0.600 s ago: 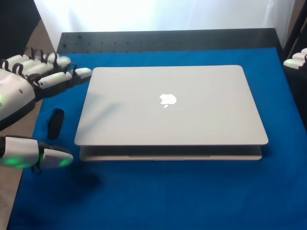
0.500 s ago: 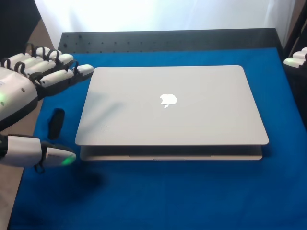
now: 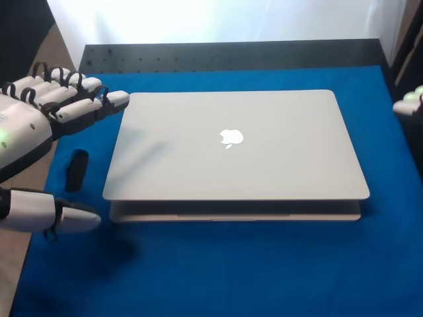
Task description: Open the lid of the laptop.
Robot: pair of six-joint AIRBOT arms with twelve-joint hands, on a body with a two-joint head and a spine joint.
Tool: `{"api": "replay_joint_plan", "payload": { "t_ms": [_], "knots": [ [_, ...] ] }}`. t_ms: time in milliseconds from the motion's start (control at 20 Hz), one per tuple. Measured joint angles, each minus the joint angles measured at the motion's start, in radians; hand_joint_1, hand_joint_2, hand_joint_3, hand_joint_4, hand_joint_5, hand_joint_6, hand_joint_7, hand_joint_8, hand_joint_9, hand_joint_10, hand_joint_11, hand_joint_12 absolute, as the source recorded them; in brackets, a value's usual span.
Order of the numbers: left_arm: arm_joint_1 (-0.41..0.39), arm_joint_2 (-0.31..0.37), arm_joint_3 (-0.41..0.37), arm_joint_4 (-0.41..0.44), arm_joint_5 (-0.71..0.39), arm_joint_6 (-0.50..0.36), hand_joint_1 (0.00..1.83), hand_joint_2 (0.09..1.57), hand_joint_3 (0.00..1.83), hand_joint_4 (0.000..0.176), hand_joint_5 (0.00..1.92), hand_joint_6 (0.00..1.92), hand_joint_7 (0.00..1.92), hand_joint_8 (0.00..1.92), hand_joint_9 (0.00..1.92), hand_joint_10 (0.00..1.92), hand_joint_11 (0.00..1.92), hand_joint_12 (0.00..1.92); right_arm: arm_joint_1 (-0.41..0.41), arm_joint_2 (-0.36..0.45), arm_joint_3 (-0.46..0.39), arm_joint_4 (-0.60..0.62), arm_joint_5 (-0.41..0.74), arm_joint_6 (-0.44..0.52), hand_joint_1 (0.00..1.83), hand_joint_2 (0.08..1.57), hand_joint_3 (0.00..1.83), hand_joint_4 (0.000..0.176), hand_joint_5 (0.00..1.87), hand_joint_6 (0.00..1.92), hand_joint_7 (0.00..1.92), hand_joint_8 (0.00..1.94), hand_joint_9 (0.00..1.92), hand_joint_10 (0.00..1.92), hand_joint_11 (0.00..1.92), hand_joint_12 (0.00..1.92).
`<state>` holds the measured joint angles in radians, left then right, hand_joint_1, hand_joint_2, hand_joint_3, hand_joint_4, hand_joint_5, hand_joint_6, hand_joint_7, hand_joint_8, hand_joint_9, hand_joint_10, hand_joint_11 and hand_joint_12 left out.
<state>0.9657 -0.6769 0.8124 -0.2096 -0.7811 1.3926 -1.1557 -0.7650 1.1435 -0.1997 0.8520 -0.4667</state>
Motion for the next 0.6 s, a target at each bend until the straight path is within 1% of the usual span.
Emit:
{"api": "replay_joint_plan", "payload": {
  "t_ms": [150,300,400,600],
  "knots": [
    [0.0,0.0,0.0,0.0,0.001,0.0,0.57,0.9,0.0,0.176,0.0,0.0,0.0,0.0,0.0,0.0,0.0,0.0,0.0,0.0,0.0,-0.082,-0.037,0.051,0.0,1.21,0.0,0.0,0.0,0.0,0.0,0.0,0.0,0.0,0.0,0.0],
    [-0.002,0.0,0.0,0.0,0.005,0.0,0.64,0.87,0.0,0.176,0.0,0.0,0.0,0.0,0.0,0.0,0.0,0.0,0.0,0.0,0.0,-0.122,-0.067,0.079,0.0,1.19,0.0,0.0,0.0,0.0,0.0,0.0,0.0,0.0,0.0,0.0],
    [-0.006,-0.007,0.005,0.001,0.007,0.003,0.65,0.87,0.0,0.176,0.0,0.0,0.0,0.0,0.0,0.0,0.0,0.0,0.0,-0.008,0.0,-0.152,-0.076,0.11,0.0,1.18,0.0,0.0,0.0,0.0,0.0,0.0,0.0,0.0,0.0,0.0],
    [-0.023,-0.02,0.01,0.003,0.022,0.007,0.68,0.86,0.0,0.176,0.0,0.0,0.0,0.0,0.0,0.0,0.0,0.0,0.0,-0.027,-0.011,-0.238,-0.095,0.13,0.0,1.18,0.0,0.0,0.0,0.0,0.0,0.0,0.0,0.0,0.0,0.0]
  ]
}}
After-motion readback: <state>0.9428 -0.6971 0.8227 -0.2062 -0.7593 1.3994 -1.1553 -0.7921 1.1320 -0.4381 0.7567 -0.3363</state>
